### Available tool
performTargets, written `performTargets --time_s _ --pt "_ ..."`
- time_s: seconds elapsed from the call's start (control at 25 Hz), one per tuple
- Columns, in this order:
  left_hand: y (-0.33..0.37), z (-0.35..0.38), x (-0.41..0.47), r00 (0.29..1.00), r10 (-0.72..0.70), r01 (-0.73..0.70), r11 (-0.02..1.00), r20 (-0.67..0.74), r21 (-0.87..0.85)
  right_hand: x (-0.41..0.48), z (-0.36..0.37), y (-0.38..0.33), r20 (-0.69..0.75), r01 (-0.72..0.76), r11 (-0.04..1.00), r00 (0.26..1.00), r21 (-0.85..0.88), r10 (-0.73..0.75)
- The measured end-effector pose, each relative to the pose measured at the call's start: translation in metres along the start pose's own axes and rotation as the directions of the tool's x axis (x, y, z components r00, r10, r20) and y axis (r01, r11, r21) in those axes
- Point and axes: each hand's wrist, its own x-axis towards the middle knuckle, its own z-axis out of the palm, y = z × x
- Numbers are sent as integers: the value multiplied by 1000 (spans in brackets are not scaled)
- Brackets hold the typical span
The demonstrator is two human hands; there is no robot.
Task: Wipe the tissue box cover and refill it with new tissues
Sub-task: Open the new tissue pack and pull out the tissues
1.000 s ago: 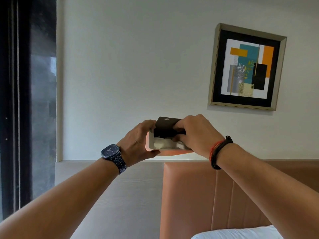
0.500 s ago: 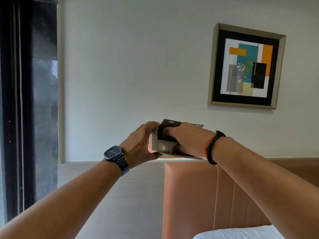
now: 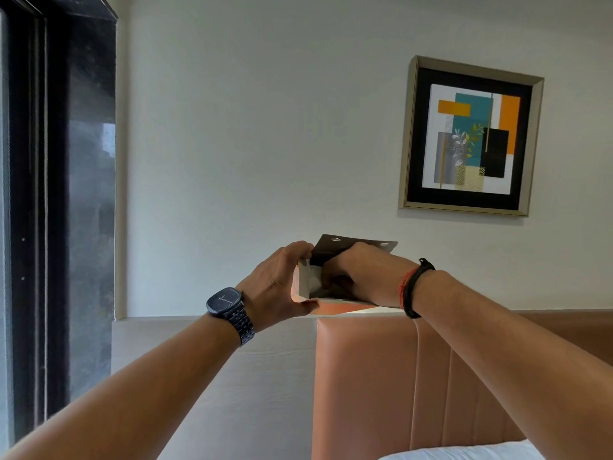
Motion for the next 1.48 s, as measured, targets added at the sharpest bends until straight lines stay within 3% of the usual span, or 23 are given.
performTargets --time_s 0.2,0.4,0.6,0.72,0.92,1.08,1.16,1.28,1.36,1.48 --pt "3 -1 1 1000 5 -5 1000 -3 13 2 -3 1 15 -2 999 1000 -34 3" --pt "4 3 3 996 -87 88 992 18 -94 3 8 -2 -127 36 993 991 -110 -49" --pt "2 3 5 966 -222 245 949 132 -196 5 3 -6 -206 -1 998 979 -62 -11" --pt "-5 3 1 935 -325 350 908 139 -231 1 -21 -6 -245 -52 995 967 82 71" --pt "-15 5 -1 864 -491 497 789 115 -362 -2 -70 9 -439 -123 989 887 82 146" --pt "-16 10 2 726 -682 641 624 87 -447 -2 -99 25 -601 -156 944 738 290 306" --pt "-14 17 2 603 -791 706 472 100 -529 -4 -108 33 -597 -120 838 649 533 472" --pt "-6 31 1 365 -914 676 127 180 -726 -3 -106 40 -379 -13 470 573 883 727" --pt "4 40 1 227 -937 555 -101 267 -826 1 -91 48 -173 8 202 553 979 815" --pt "20 57 -2 103 -925 415 -294 365 -861 6 -46 58 80 -85 -37 585 996 807"
